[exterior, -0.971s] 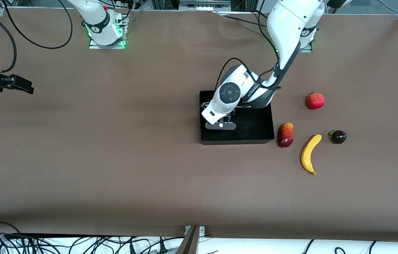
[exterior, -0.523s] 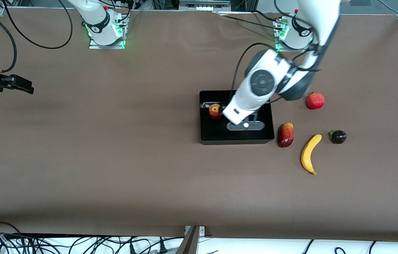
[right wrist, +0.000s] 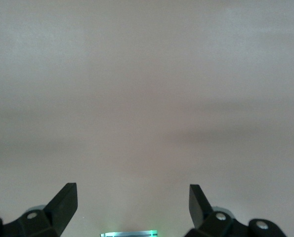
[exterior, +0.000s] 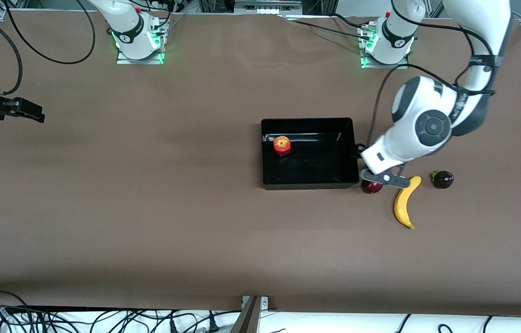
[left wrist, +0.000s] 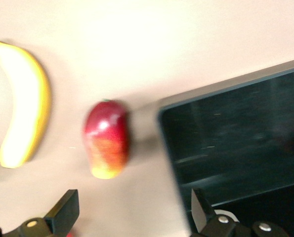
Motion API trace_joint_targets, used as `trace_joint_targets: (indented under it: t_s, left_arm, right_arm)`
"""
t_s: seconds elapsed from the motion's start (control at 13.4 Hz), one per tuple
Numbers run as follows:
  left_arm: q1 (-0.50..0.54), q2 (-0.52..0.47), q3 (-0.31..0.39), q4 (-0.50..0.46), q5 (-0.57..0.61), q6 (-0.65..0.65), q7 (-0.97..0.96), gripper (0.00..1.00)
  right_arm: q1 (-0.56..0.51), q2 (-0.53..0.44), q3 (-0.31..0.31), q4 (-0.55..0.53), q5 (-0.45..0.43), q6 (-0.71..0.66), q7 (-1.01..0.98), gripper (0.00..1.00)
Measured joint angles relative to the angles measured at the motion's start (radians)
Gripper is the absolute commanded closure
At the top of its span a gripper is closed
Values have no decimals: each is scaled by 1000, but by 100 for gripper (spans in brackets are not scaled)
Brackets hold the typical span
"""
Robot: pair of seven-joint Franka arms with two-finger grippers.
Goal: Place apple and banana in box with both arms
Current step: 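Move the left gripper from the box to the yellow banana, then lower the left gripper and close it around the banana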
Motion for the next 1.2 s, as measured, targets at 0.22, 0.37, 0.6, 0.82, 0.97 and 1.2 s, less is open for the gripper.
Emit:
trace_joint_targets:
  t_s: [0.22, 0.37, 0.6, 0.82, 0.97, 1.2]
  left_arm:
    - [55, 23, 26, -15, 78, 92, 152, 0]
    - [73, 77, 80, -27, 85, 196, 299, 0]
    - [80, 174, 131, -29, 86, 314, 453, 0]
    - [82, 221, 142, -29, 86, 377, 527, 0]
    - [89, 248, 146, -29, 86, 398, 546, 0]
    - [94, 260, 147, -29, 86, 407, 552, 100]
  right_arm:
    - [0, 0, 0, 0, 0, -1, 0, 0]
    - [0, 0, 0, 0, 0, -1, 0, 0]
    - [1, 0, 1, 0, 0, -1, 0, 0]
    - [1, 0, 2, 0, 0, -1, 0, 0]
    - [1, 0, 2, 0, 0, -1, 0, 0]
    - [1, 0, 2, 0, 0, -1, 0, 0]
